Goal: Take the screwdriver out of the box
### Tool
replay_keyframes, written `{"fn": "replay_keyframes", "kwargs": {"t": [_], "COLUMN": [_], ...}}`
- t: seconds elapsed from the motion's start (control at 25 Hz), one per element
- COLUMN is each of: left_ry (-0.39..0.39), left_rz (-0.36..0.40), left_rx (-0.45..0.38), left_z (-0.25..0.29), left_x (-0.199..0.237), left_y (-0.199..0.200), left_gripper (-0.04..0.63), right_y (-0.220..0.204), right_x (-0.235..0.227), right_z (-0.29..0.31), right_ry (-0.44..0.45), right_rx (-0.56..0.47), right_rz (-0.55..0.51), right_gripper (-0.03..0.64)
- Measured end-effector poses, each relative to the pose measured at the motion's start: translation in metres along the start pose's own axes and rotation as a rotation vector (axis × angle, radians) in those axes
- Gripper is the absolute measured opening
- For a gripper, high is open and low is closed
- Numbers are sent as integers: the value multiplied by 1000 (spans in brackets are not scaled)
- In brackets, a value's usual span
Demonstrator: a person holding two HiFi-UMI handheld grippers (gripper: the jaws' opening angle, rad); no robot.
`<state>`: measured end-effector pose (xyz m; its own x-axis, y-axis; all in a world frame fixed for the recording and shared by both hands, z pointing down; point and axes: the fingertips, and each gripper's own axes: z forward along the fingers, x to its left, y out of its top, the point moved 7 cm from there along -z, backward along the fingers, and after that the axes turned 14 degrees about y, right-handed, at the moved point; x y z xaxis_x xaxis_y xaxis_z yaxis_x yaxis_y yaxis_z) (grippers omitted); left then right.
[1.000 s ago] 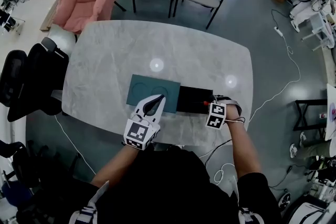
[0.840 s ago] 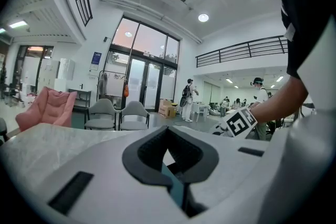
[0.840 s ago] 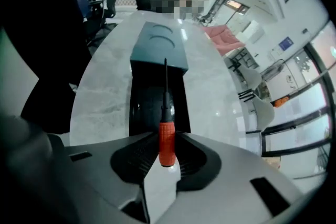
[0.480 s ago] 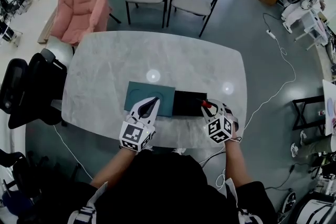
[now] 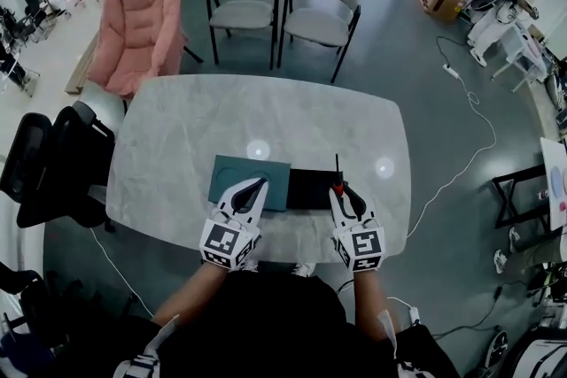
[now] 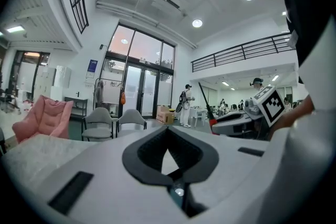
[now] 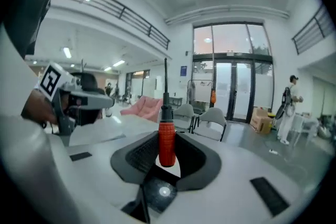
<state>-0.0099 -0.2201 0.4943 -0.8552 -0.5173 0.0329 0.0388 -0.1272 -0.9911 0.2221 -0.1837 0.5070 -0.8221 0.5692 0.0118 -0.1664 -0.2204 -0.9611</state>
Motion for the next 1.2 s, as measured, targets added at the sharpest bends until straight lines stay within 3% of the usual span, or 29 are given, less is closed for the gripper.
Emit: {"fn": "replay_keyframes", "kwargs": {"t": [0.16,0.28,0.6,1.0,1.2], "left_ry": [-5,-14,-29,-35,8], "left_rz": [0,3,6,9,-15], "left_rx": [-13,-12,-33,-40,-54], "left_z": [-2,-4,-5,-6,-6], "left_x": [-3,-7,-16,-21,-9], "left_y": [4,5,8,12,18], "left_gripper": [6,6,6,5,6], "right_y": [7,3,23,41,44], "right_x": [1,0,-2,-5,-5], "right_z": [-9,-13,-28,-39,-39], "right_ry": [-11,-15,-83,-121,-129], "right_rx": [-158,-194,-214,-273,-281], "right_rz": [160,194,66,26,24], "right_gripper": [110,110,110,110,110]}}
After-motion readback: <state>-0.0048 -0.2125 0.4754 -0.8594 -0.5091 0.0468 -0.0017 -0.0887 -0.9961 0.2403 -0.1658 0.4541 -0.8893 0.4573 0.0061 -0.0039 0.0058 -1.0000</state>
